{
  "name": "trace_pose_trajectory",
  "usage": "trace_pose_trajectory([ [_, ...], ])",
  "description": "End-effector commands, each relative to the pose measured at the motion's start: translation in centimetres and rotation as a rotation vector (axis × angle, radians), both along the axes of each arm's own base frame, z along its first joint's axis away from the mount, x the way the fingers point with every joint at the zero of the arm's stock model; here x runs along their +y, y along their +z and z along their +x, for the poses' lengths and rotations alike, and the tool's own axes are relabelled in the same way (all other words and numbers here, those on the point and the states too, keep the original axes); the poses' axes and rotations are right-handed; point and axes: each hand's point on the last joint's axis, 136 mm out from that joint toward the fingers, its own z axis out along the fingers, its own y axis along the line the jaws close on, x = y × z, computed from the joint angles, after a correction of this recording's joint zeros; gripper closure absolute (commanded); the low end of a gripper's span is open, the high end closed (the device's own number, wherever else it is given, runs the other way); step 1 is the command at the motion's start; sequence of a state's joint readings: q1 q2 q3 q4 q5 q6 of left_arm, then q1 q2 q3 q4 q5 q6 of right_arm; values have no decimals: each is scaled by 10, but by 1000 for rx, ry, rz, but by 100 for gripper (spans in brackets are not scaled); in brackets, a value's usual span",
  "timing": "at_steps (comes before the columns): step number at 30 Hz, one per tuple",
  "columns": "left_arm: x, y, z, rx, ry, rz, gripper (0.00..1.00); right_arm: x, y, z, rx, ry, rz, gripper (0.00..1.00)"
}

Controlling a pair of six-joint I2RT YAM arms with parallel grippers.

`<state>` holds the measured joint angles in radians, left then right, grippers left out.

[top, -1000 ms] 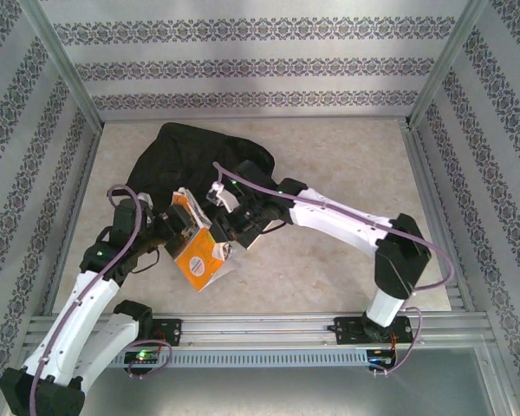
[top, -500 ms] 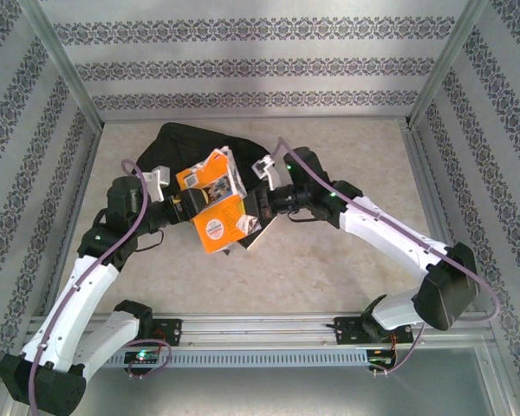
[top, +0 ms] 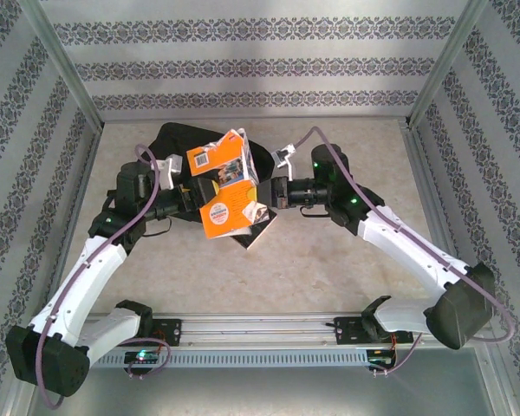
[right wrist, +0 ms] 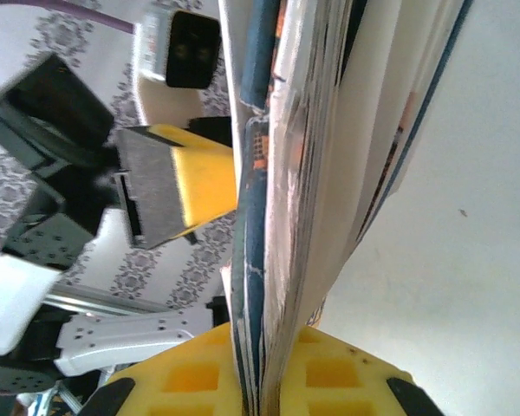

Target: Pack the student bag

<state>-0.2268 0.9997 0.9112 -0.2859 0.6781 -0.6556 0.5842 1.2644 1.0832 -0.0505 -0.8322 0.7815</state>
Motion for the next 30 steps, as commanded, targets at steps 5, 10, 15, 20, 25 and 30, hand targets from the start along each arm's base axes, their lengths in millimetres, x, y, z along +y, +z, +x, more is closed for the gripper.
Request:
trace_pose_trajectory([
  [5, -21, 77, 4, -201, -106, -239, 7, -5, 47, -8, -71, 40, 161, 100],
  [10, -31, 101, 4, -241, -181, -392, 18, -9, 40, -1, -36, 31, 176, 100],
  [15, -33, 108, 0, -265, -209, -424, 50, -16, 29, 9, -23, -3, 155, 100],
  [20, -37, 98, 3, -246, -228, -453, 69, -16, 24, 14, -10, 3, 149, 100],
  [25, -49, 83, 4, -201, -265, -499, 75, -12, 16, 23, 23, 1, 133, 100],
  [30, -54, 81, 1, -213, -289, -475, 100, -14, 6, 32, 39, -32, 97, 87],
])
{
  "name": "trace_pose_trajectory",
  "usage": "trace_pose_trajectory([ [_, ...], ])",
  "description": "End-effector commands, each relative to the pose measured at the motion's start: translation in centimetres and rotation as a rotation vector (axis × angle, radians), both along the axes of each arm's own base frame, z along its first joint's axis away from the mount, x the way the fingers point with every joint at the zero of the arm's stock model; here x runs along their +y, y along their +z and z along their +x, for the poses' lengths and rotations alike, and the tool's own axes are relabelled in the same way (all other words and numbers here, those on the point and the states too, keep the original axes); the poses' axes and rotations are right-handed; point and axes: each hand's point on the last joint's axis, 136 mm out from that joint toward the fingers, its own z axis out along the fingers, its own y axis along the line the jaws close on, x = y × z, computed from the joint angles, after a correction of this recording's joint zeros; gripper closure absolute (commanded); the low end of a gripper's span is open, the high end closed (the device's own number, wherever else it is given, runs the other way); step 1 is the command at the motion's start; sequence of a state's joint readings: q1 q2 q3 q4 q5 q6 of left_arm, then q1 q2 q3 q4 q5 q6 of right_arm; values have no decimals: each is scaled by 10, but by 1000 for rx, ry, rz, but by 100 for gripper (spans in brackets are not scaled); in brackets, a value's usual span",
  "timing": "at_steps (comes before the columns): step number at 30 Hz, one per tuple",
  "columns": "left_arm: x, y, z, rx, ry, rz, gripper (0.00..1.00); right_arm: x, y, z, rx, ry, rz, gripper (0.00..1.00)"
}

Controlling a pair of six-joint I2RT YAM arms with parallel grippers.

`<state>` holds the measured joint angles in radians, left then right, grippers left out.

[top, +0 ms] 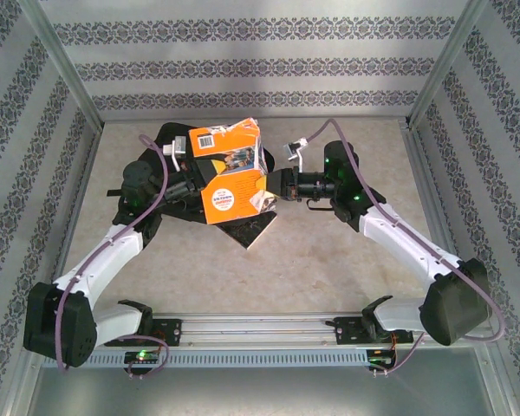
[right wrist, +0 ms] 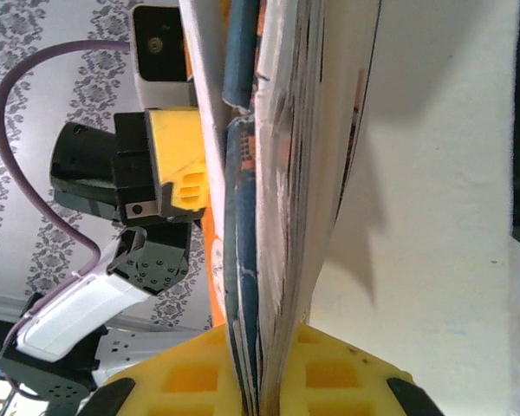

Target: Pack the student bag

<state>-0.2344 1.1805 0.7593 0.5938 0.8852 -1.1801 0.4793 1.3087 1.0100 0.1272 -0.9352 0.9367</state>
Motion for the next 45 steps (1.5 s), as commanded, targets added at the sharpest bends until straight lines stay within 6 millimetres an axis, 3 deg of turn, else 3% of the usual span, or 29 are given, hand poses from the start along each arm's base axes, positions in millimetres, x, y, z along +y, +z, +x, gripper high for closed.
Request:
trace_pose_trajectory([
  [1, -16, 32, -29, -157, -113, -18, 100, 0, 14, 8, -73, -26, 1, 73],
  [4, -5, 39, -19, -183, -1, -24, 100, -15, -1, 23, -59, -163, -66, 37],
  [6, 6, 48, -8, -196, 106, -60, 100, -24, -14, 32, -19, -264, -58, 20],
  [9, 25, 64, 8, -200, 253, -148, 100, -19, -19, 34, 44, -305, 28, 10],
  [12, 36, 74, 20, -191, 349, -201, 100, -3, -8, 27, 56, -312, 142, 4],
  [18, 43, 79, 34, -156, 455, -248, 100, 15, 35, 13, -56, -374, 313, 2],
  [22, 41, 79, 37, -128, 482, -279, 100, 16, 52, 24, -79, -439, 414, 2],
  [28, 49, 76, 32, -97, 546, -293, 100, 28, 58, 46, -35, -469, 540, 2],
  [35, 56, 68, 32, -64, 588, -320, 100, 47, 39, 53, 26, -467, 575, 3],
  [45, 53, 56, 35, -30, 583, -299, 100, 53, 57, 62, -43, -480, 600, 21],
])
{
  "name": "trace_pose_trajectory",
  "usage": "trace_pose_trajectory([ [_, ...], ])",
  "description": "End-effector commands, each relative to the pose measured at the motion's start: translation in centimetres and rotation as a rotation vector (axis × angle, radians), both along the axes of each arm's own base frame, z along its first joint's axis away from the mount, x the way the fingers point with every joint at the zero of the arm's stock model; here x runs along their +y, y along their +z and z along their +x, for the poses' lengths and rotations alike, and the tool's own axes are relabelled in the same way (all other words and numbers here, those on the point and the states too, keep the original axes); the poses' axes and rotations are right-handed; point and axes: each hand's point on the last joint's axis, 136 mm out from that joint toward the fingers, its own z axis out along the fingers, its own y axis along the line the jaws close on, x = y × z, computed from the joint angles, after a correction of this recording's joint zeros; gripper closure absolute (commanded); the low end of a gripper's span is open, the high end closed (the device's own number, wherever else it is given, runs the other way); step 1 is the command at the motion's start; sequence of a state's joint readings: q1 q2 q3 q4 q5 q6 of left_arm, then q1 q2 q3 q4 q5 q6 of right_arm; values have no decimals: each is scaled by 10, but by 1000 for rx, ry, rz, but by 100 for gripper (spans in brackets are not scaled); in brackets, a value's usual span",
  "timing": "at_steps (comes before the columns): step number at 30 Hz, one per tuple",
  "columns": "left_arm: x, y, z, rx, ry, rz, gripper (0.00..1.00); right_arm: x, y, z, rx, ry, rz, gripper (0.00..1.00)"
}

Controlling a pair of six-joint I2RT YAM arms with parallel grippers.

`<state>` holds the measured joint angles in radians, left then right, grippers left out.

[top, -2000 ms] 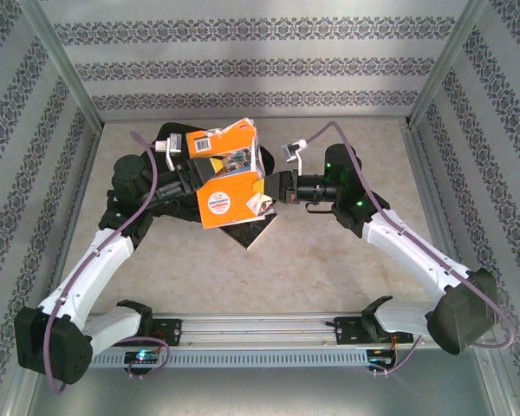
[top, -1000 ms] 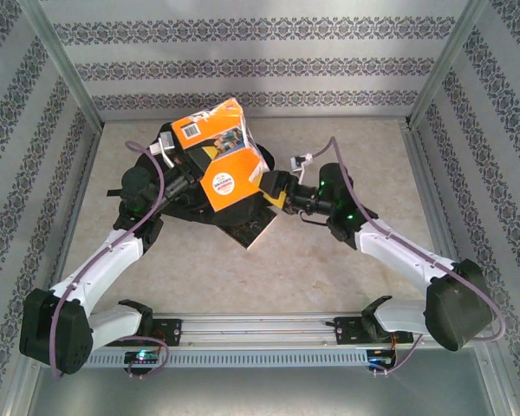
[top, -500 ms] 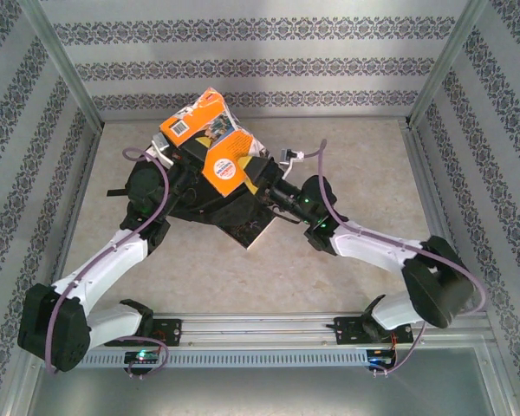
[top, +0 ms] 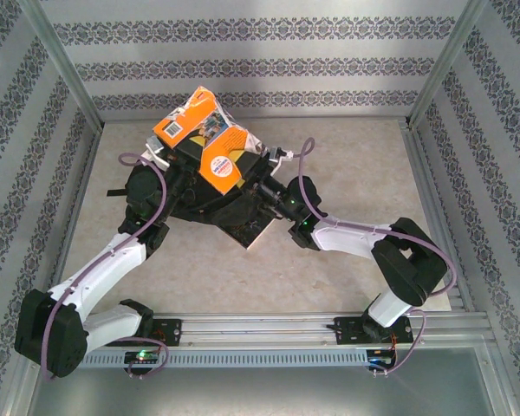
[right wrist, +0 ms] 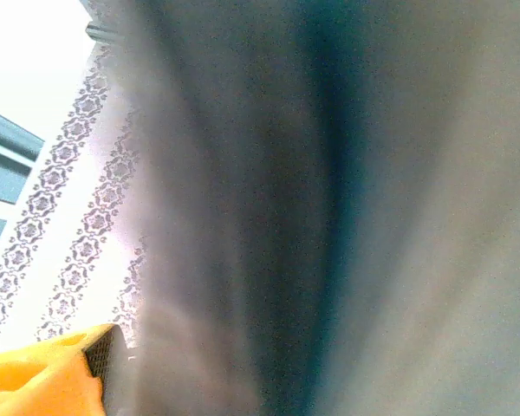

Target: Pack the student bag

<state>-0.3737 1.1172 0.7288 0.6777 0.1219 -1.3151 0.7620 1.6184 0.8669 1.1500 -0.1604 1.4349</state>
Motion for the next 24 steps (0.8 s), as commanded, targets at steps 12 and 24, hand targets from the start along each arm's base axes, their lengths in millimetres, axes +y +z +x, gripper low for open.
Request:
trace_pose_trajectory([
  [12, 1, 7, -11, -16, 2, 4, 100, 0, 25, 13, -69, -46, 30, 64],
  [24, -24, -5, -10, 13, -94, 346, 52, -57, -10, 26, 26, -158, -200, 100],
])
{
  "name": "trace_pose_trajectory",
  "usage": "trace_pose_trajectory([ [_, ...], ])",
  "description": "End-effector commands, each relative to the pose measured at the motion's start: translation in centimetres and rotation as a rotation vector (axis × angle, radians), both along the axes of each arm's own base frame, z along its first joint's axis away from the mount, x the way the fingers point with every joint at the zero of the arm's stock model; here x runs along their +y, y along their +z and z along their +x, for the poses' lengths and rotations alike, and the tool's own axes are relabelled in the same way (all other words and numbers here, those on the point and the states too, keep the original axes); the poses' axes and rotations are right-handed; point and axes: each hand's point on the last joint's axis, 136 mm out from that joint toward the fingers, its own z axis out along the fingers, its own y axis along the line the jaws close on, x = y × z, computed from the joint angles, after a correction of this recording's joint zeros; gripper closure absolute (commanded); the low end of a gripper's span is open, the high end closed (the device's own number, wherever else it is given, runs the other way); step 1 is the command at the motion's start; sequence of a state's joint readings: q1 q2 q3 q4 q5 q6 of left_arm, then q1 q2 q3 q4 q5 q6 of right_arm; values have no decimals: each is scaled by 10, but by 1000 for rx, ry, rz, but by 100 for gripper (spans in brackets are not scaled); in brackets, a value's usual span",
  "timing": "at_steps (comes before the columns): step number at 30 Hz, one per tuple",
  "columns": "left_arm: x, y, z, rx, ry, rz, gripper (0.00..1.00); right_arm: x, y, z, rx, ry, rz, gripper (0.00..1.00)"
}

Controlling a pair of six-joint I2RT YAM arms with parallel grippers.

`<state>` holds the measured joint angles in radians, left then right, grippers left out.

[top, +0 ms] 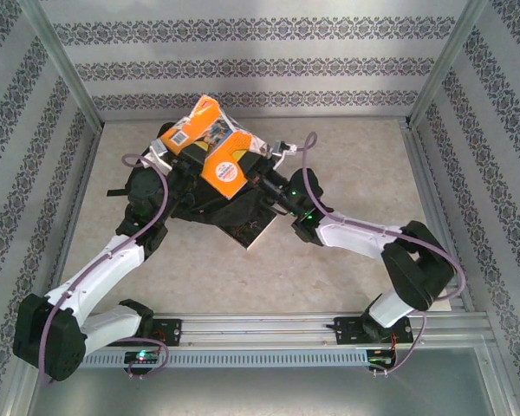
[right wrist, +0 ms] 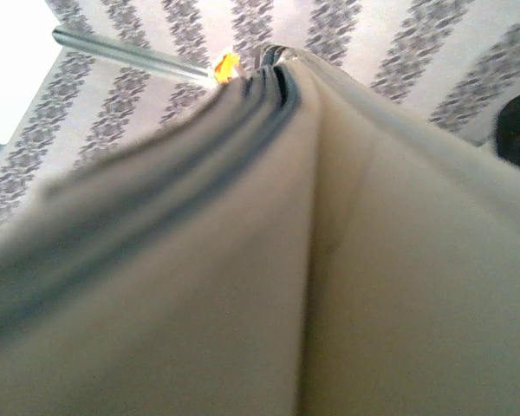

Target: Pack the student bag

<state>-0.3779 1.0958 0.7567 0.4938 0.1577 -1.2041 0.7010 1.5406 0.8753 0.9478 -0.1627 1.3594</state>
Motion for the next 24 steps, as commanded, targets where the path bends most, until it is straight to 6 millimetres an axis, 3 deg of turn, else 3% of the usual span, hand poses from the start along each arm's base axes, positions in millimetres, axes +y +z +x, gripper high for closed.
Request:
trace_pose_trajectory([
  [1, -23, 12, -6, -42, -118, 306, 47, -49, -15, 10, 39, -98, -134, 100],
  [5, -46, -22, 2, 42, -296, 646, 39, -112, -55, -1, 156, -210, -406, 100],
  [8, -57, -55, 9, 115, -400, 841, 34, -156, -68, -15, 178, -304, -530, 100],
  [12, -70, -92, 20, 167, -500, 1065, 30, -201, -79, -30, 218, -368, -571, 100],
  [16, -87, -116, 34, 208, -601, 1136, 28, -224, -87, -42, 251, -384, -551, 100],
  [24, -102, -164, 45, 278, -785, 1215, 27, -244, -98, -52, 289, -397, -544, 100],
])
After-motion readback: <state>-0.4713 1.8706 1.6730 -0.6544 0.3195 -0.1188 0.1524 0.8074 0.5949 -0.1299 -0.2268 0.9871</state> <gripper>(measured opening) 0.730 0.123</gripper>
